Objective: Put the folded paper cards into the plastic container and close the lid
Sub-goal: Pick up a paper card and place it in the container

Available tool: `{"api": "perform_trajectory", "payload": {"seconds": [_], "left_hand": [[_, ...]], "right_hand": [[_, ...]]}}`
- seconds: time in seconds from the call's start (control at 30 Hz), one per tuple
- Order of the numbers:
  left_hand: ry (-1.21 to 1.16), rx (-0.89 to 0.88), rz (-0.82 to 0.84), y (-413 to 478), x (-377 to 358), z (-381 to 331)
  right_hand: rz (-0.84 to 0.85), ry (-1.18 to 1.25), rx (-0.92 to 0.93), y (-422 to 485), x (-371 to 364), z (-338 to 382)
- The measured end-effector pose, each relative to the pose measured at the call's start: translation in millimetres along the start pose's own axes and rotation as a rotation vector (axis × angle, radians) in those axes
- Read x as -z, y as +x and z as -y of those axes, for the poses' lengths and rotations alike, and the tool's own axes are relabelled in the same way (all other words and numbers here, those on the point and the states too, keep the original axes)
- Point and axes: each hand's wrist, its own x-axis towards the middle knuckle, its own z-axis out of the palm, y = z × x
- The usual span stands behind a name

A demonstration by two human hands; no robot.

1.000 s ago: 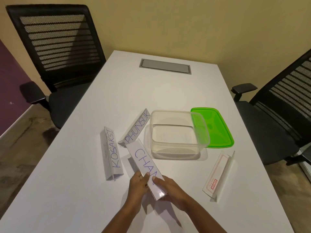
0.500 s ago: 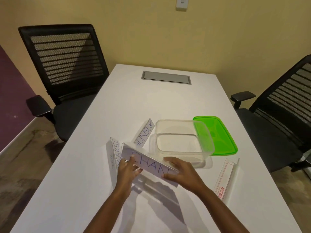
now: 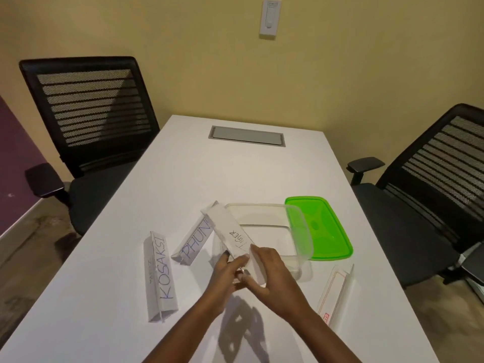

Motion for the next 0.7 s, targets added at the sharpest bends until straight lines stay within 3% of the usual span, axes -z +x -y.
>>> {"api": "perform_trajectory", "payload": {"seconds": [0.17, 0.3, 0.4, 0.5, 0.6, 0.7], "left_hand": [[0.283, -0.044, 0.057, 16, 1, -28], [0.501, -0.020, 0.250, 26, 0, -46], [0.524, -0.018, 0.349, 35, -1, -56], [0.516, 0.023, 0.408, 41, -3, -68], [0.521, 0.059, 0.460, 45, -5, -74], [0.488, 0.086, 0.400, 52, -3, -71]], "right_hand": [[-0.043, 0.179, -0.116, 24, 35, -27], [-0.211, 0.265, -0.198, 53, 64, -46], [-0.224, 0.296, -0.258, 71, 81, -59], [-0.091, 0.282, -0.297, 85, 94, -71], [0.003, 0.603, -0.380, 92, 102, -78], [-0.081, 0.770, -0.449, 98, 105, -88]]}}
